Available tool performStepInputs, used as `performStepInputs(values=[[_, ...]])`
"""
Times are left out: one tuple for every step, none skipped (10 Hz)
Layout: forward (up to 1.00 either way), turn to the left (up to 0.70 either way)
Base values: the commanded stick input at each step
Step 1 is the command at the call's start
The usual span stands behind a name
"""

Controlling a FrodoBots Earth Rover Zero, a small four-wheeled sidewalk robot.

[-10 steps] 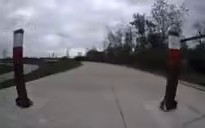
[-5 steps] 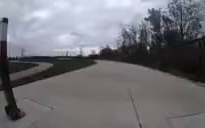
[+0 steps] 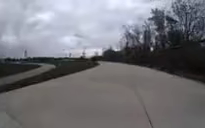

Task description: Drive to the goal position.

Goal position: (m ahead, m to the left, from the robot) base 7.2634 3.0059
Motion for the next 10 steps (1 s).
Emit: performStepInputs(values=[[1.0,-0.27],[1.0,-0.27],[1.0,-0.27],[1.0,0.0],[1.0,0.0],[1.0,0.0],[1.0,0.0],[1.0,0.0],[1.0,0.0],[1.0,0.0]])
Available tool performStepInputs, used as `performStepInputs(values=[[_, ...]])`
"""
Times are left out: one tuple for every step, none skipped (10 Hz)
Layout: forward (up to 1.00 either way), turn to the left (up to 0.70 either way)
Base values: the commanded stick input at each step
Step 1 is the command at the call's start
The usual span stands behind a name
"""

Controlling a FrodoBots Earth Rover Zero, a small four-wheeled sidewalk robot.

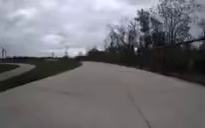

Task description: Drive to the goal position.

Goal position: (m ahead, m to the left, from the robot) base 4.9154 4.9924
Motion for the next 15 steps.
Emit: performStepInputs(values=[[1.0,0.0],[1.0,0.0],[1.0,0.0],[1.0,0.0],[1.0,0.0],[1.0,0.0],[1.0,0.0],[1.0,0.0],[1.0,0.0],[1.0,0.0],[1.0,0.0],[1.0,0.0],[1.0,0.0],[1.0,-0.1],[1.0,-0.22]])
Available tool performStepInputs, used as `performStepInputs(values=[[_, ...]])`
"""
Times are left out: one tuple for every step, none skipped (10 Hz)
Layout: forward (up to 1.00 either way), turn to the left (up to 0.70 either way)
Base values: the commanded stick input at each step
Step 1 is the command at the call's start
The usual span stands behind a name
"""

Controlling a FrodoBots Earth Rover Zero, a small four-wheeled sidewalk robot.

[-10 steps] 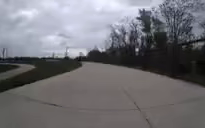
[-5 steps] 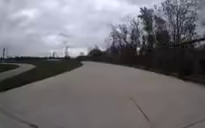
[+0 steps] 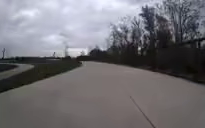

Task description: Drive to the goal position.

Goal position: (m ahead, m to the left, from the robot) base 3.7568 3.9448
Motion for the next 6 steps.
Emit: performStepInputs(values=[[1.0,0.0],[1.0,0.0],[1.0,0.0],[1.0,0.0],[1.0,0.0],[1.0,0.0]])
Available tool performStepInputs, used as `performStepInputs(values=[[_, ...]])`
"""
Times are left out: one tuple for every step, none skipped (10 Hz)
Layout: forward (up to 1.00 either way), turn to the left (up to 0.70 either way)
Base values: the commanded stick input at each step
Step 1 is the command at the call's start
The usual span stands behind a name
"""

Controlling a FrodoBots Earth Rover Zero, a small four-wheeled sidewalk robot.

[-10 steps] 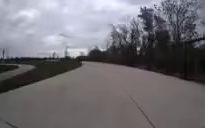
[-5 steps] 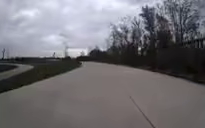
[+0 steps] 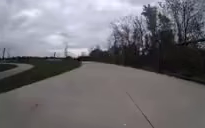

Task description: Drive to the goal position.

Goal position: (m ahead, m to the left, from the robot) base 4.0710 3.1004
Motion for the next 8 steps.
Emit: performStepInputs(values=[[1.0,0.0],[1.0,0.0],[1.0,0.0],[1.0,0.0],[1.0,0.0],[1.0,0.0],[1.0,0.0],[1.0,0.0]])
